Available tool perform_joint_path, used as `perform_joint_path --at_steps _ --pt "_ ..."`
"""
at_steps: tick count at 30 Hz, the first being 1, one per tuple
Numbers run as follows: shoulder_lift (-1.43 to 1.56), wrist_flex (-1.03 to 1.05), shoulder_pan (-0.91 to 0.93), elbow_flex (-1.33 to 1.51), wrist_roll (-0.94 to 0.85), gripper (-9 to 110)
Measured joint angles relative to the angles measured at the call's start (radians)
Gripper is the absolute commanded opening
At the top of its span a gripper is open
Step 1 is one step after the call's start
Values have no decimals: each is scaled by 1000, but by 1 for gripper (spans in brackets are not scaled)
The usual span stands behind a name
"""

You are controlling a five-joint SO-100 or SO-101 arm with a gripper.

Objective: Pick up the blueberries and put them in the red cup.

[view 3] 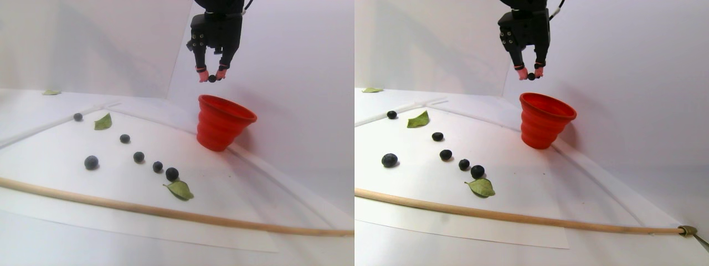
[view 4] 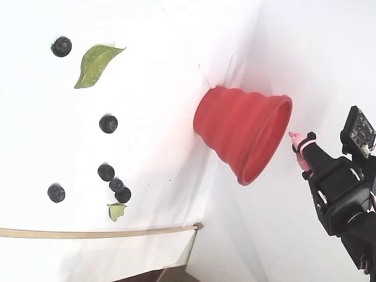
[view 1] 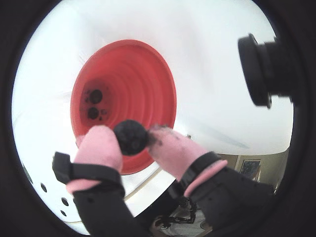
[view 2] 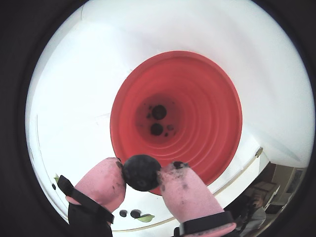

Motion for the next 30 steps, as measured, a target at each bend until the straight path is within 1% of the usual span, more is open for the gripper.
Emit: perform_joint_path --at_steps 9,15,19,30 --pt "0 0 41 -3 -23 13" --pt "-32 -9 55 -3 -32 17" --pt "-38 -12 55 -3 -40 18" --pt "-38 -12 55 -3 21 18"
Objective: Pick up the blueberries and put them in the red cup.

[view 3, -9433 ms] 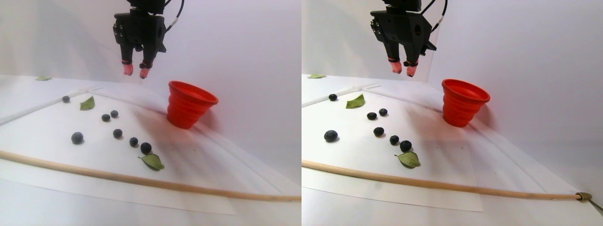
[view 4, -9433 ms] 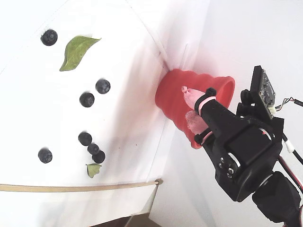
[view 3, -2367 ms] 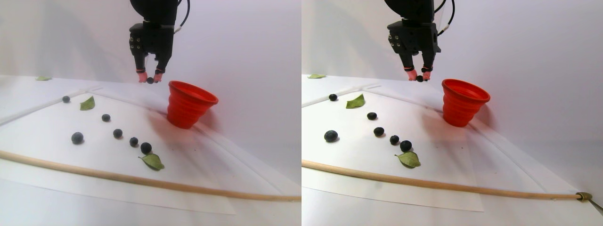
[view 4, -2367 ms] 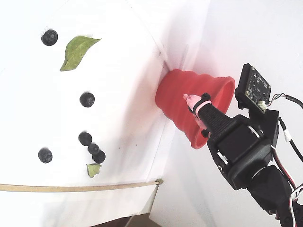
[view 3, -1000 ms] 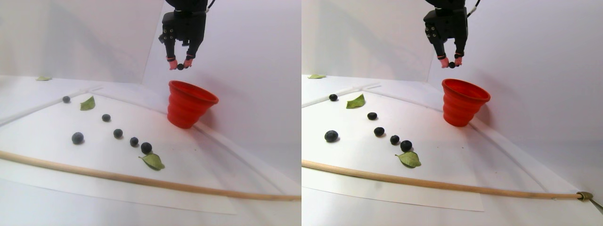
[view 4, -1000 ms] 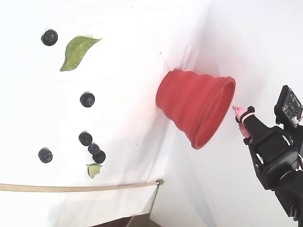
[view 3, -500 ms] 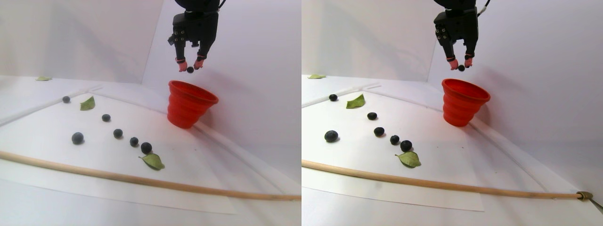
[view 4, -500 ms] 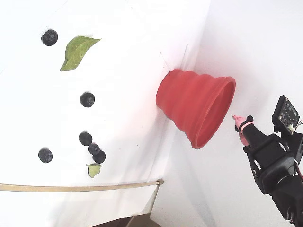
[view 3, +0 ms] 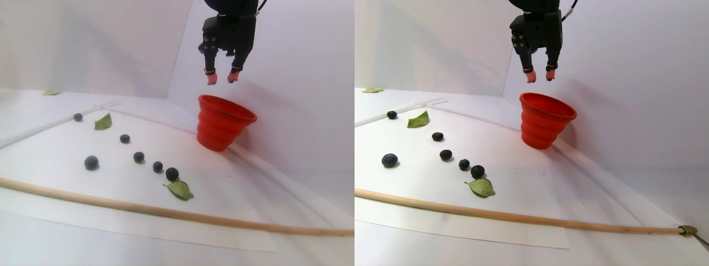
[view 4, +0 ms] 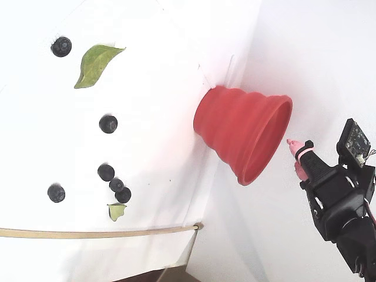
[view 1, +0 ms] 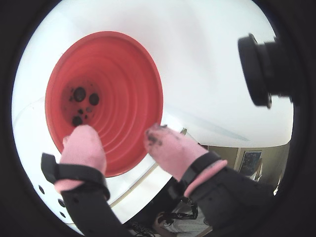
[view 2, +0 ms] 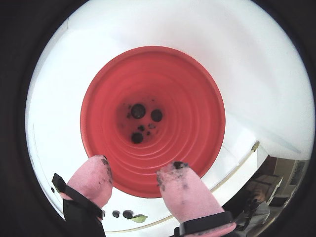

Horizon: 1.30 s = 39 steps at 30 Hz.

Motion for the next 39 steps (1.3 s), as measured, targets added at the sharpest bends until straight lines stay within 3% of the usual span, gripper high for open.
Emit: perform_joint_path --at_steps 39 --pt "189 49 -143 238 192 18"
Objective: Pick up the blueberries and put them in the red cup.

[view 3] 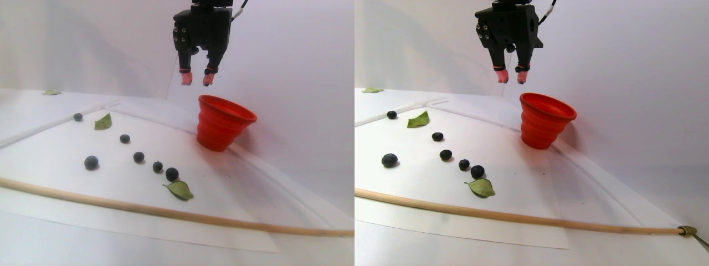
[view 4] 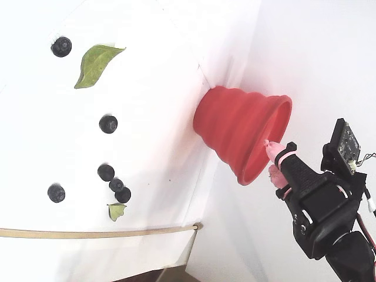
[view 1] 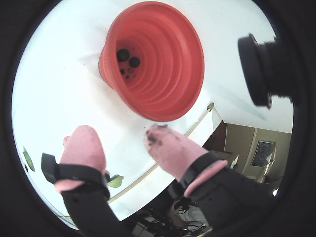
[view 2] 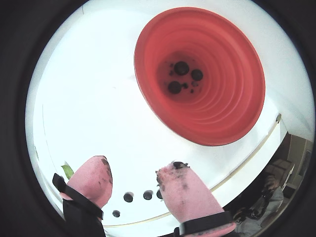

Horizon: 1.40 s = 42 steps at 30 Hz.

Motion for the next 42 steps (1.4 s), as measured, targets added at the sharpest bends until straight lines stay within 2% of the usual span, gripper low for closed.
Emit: perform_joint_path --at_steps 42 --pt "2 40 -245 135 140 18"
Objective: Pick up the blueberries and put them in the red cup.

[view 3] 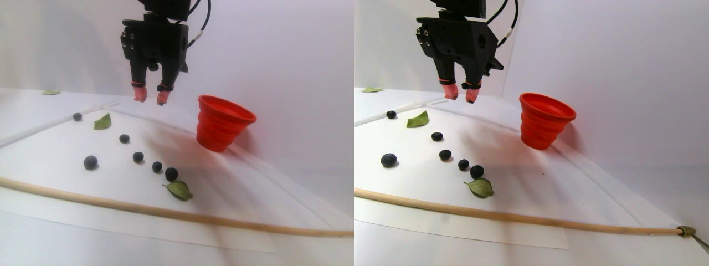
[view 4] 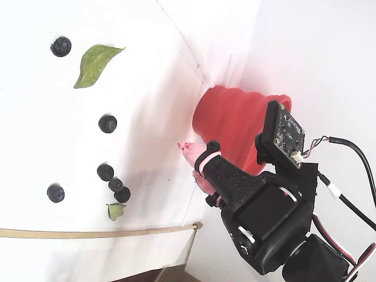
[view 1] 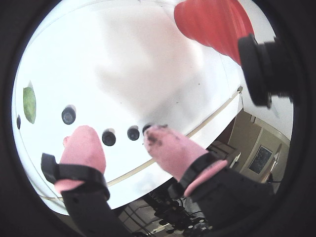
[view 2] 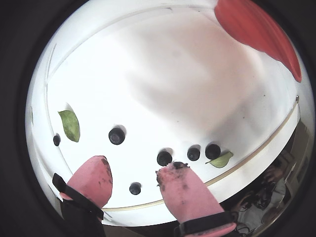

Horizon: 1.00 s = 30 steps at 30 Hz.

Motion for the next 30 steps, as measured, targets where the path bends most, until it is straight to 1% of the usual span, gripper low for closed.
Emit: perform_joint_path --at_steps 10,30 --pt "-2 -23 -38 32 34 18" --pt "-167 -115 -72 32 37 20"
